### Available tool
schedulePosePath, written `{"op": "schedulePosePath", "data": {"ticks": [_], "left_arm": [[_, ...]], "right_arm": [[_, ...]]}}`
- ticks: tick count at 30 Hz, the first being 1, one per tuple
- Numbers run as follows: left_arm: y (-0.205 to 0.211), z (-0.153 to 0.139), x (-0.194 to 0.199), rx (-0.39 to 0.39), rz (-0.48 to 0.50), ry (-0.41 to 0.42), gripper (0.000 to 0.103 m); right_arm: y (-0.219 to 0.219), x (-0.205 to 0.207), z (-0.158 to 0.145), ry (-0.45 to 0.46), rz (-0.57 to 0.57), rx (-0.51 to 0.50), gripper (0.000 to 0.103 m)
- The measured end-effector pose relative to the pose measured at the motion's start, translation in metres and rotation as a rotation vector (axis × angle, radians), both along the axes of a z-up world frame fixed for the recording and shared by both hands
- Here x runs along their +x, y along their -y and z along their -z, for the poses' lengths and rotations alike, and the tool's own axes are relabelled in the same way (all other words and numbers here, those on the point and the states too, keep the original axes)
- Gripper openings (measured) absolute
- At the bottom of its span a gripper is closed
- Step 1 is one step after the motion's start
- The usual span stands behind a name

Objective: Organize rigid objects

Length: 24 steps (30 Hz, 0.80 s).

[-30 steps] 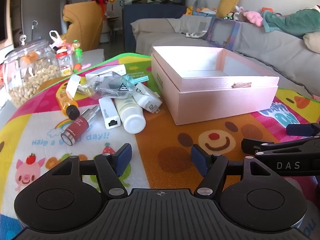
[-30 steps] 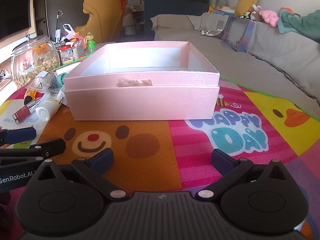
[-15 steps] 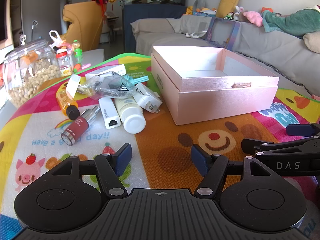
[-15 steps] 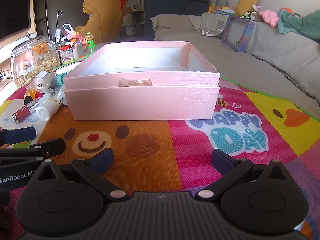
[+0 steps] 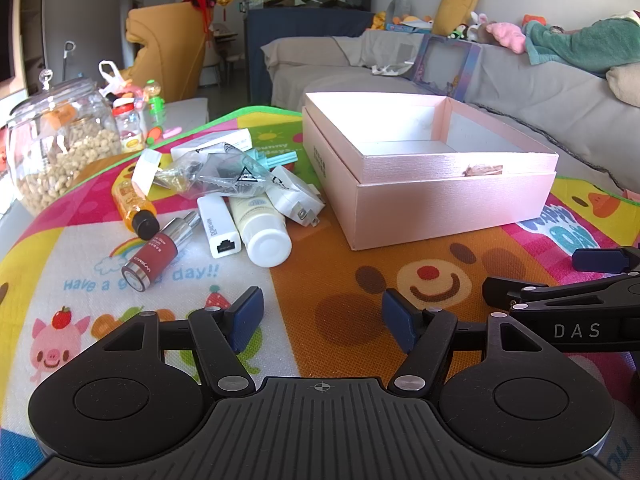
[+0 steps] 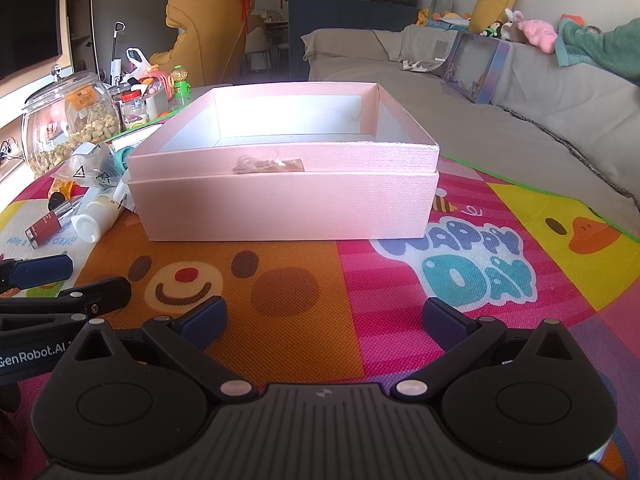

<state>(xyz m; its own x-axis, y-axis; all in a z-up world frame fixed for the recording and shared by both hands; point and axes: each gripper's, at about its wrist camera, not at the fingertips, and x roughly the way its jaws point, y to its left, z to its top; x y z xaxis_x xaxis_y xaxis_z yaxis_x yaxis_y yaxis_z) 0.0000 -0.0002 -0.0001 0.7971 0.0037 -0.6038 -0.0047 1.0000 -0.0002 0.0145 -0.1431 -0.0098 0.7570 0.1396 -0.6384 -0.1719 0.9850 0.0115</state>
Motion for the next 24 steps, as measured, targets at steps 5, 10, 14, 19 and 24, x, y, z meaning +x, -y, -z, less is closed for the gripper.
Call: {"op": "schedulePosePath", "data": {"ticks": [5,10,14,19,24], "left_arm": [[0.0001,0.0,0.0,0.003,0.0,0.0,0.072],[0.0002,0.0,0.0002,0.005,0.0,0.0,0.072],[0.0001,0.0,0.0002,0.006,0.0,0.0,0.072],[0.0002,0.0,0.0002,0.006,0.0,0.0,0.072],[0.0003,0.0,0.0002,0.006,0.0,0.0,0.072]], "right_arm": [[-0.0001,0.0002,0.0,0.0,0.0,0.0,0.103],[-0.0001,0.0003,0.0,0.0,0.0,0.0,0.103],[-0.0003,0.0004,0.0001,0.0,0.0,0.0,0.103],[-0.001,0.0,0.0001,0.0,0.0,-0.003,0.103],[-0.0035,-0.0007,0.0009,0.002,0.0,-0.005,0.103]]}}
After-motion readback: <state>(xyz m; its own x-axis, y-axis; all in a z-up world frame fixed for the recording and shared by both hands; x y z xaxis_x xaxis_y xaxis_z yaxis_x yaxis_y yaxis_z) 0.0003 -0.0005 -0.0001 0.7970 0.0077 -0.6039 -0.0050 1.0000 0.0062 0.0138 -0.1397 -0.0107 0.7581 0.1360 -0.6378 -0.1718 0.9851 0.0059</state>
